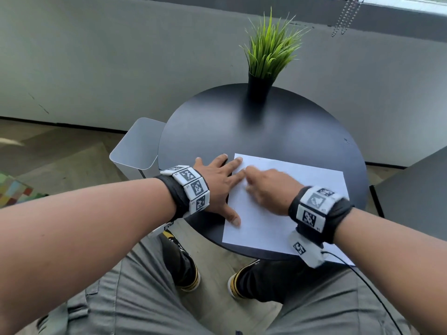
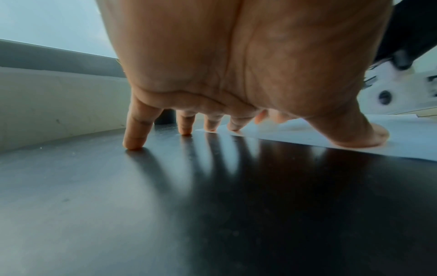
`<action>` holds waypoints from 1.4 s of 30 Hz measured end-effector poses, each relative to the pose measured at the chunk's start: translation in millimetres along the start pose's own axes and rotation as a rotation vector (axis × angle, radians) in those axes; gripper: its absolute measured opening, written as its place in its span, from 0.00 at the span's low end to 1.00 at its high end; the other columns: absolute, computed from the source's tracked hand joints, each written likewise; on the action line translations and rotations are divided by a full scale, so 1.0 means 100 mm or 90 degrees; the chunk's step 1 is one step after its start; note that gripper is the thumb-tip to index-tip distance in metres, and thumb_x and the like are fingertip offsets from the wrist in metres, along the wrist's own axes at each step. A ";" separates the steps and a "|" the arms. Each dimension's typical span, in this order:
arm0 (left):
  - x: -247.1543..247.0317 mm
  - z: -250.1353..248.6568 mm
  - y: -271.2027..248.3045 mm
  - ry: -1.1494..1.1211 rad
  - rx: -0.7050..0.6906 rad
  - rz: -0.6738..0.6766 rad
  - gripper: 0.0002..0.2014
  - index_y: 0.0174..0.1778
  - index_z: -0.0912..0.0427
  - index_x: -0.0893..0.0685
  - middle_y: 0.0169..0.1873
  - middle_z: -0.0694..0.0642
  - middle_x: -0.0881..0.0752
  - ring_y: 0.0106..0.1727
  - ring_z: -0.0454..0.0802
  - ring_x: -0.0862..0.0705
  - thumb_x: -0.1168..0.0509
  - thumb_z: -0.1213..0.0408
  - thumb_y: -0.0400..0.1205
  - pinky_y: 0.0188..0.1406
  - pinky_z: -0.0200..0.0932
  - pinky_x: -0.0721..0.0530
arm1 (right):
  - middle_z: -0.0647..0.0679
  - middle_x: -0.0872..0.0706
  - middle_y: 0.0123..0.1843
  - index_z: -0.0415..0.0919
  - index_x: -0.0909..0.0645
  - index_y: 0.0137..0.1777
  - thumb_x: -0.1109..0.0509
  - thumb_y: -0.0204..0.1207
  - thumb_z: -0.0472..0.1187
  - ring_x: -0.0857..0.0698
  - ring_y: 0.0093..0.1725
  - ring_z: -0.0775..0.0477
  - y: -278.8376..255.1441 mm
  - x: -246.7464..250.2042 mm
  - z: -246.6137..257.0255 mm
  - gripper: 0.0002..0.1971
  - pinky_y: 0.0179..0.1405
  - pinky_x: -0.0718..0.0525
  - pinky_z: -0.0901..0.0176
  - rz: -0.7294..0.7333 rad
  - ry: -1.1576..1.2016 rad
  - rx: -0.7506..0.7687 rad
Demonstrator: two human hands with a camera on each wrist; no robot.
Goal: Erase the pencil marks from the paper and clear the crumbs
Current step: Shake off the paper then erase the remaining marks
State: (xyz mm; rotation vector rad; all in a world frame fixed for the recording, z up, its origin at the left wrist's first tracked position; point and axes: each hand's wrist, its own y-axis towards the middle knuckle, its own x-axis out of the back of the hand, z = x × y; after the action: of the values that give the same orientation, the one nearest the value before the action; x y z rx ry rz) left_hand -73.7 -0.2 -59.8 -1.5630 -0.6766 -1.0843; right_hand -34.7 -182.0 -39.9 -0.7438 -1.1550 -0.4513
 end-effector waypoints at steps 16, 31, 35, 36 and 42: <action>0.00 -0.02 0.00 0.001 0.003 -0.004 0.67 0.88 0.42 0.59 0.88 0.48 0.62 0.88 0.60 0.57 0.38 0.14 0.58 0.71 0.82 0.35 | 0.43 0.16 0.53 0.48 0.26 0.57 0.36 0.81 0.50 0.19 0.51 0.39 0.07 0.08 -0.08 0.10 0.44 0.25 0.52 0.026 0.064 -0.083; -0.05 -0.05 -0.08 0.010 0.007 0.013 0.67 0.88 0.42 0.60 0.89 0.50 0.63 0.88 0.63 0.60 0.37 0.15 0.59 0.76 0.81 0.40 | 0.38 0.15 0.52 0.46 0.30 0.58 0.41 0.83 0.50 0.19 0.48 0.34 0.00 0.00 0.03 0.10 0.48 0.19 0.45 0.002 0.031 -0.059; -0.04 -0.07 -0.08 0.007 0.008 0.023 0.68 0.88 0.42 0.62 0.88 0.50 0.64 0.88 0.63 0.61 0.36 0.15 0.59 0.76 0.81 0.42 | 0.38 0.16 0.52 0.43 0.32 0.61 0.42 0.83 0.47 0.19 0.46 0.33 -0.14 -0.09 0.12 0.11 0.46 0.20 0.44 0.034 0.030 0.010; -0.03 -0.07 -0.08 0.005 0.010 0.026 0.68 0.88 0.42 0.62 0.88 0.51 0.65 0.88 0.63 0.61 0.36 0.15 0.59 0.77 0.82 0.43 | 0.39 0.16 0.51 0.43 0.31 0.60 0.40 0.83 0.45 0.19 0.47 0.34 -0.24 -0.12 0.20 0.10 0.46 0.20 0.43 0.086 0.036 0.074; -0.02 -0.08 -0.06 0.021 0.010 0.017 0.68 0.88 0.43 0.62 0.89 0.51 0.63 0.88 0.64 0.59 0.37 0.15 0.60 0.76 0.80 0.39 | 0.37 0.17 0.51 0.46 0.34 0.58 0.42 0.84 0.52 0.20 0.47 0.34 -0.06 0.00 -0.03 0.11 0.47 0.20 0.45 0.011 0.003 -0.074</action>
State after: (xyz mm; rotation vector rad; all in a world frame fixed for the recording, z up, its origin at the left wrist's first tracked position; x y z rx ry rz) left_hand -82.0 -5.5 -58.4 -1.5331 -0.6387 -1.0804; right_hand -36.8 -188.0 -38.8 -0.8523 -1.1242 -0.5096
